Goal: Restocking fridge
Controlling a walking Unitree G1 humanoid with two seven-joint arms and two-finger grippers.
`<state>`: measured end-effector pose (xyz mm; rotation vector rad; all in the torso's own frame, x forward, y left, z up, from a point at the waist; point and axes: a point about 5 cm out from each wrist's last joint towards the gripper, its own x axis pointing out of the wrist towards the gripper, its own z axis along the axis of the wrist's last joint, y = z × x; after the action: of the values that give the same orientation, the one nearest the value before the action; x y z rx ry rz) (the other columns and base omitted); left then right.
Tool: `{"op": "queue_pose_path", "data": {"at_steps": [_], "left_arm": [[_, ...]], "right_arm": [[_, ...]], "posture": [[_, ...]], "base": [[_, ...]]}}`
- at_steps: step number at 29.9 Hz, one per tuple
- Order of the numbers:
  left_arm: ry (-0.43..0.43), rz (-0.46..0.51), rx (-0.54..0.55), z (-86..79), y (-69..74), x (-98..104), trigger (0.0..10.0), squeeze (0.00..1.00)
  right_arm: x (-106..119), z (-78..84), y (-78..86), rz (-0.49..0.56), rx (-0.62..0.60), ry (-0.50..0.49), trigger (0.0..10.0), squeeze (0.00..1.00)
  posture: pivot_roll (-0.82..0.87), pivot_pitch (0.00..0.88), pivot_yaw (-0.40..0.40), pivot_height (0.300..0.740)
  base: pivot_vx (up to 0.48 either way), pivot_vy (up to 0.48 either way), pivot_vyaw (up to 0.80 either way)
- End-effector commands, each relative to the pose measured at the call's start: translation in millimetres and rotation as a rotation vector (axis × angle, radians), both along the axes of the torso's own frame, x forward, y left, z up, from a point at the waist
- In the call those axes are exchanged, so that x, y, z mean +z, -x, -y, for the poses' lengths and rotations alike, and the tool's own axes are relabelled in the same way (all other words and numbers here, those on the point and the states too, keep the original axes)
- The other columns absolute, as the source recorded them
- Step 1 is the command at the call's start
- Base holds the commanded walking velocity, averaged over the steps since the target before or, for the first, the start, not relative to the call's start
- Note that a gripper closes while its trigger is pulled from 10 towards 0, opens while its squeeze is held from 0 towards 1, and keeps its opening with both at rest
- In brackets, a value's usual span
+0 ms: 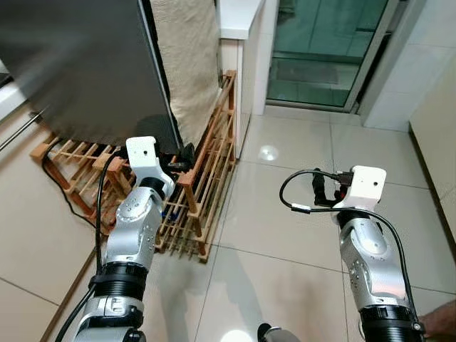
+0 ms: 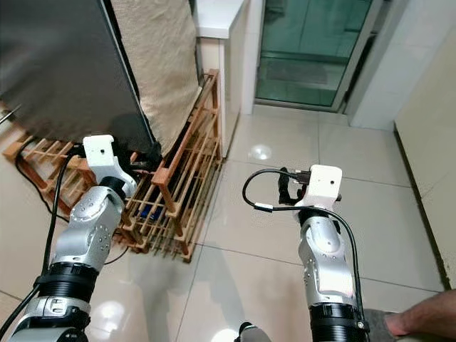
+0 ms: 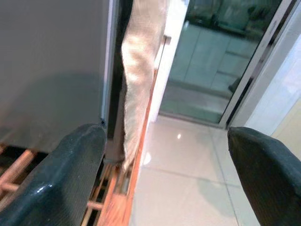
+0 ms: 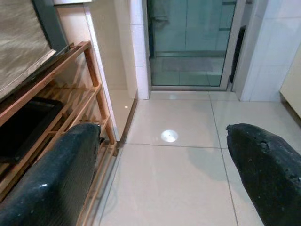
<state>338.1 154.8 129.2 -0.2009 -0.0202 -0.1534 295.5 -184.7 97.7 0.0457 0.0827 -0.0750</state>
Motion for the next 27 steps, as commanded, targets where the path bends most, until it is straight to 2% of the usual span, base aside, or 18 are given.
{"op": "queue_pose_path", "data": {"at_steps": [1,4,10,18,22,23,27], "left_arm": [[-0.015,0.031,0.011,-3.3,-1.4,8,10.0,0.0],[-0.055,0.071,-0.023,1.0,0.1,14,10.0,0.0],[-0.036,0.083,-0.036,2.7,2.3,15,10.0,0.0],[-0.045,0.135,-0.052,8.1,2.0,24,10.0,0.0],[-0.008,0.149,-0.032,7.4,1.0,30,10.0,0.0],[0.045,0.141,0.003,3.3,-1.4,32,10.0,0.0],[0.071,0.14,0.074,-5.6,-4.3,37,10.0,0.0]], "right_arm": [[4,-4.9,-4.5,0.013,0.019,0.005,10.0,0.0],[6,-6.5,-5.3,0.028,0.03,0.026,10.0,0.0],[5,-6.5,-6.3,0.027,0.013,-0.003,10.0,0.0],[7,-11.1,-10.3,0.033,0.036,0.014,10.0,0.0],[7,-11.0,-11.2,0.039,0.035,0.017,10.0,0.0],[7,-10.8,-12.0,0.039,0.031,0.016,10.0,0.0],[7,-12.0,-13.9,0.042,0.038,0.018,10.0,0.0]], "posture": [[-0.05,0.0,0.068,0.74],[-0.05,0.0,0.067,0.74],[-0.05,0.0,0.065,0.74],[-0.05,0.0,0.069,0.74],[-0.05,0.0,0.071,0.74],[-0.05,0.0,0.07,0.74],[-0.04,0.0,0.064,0.74]], "base": [[0.0,0.0,0.0],[0.0,0.0,0.0],[0.0,0.0,0.0],[0.443,0.0,0.0],[0.475,0.0,0.0],[0.289,0.386,0.0],[0.072,0.427,0.0]]}}
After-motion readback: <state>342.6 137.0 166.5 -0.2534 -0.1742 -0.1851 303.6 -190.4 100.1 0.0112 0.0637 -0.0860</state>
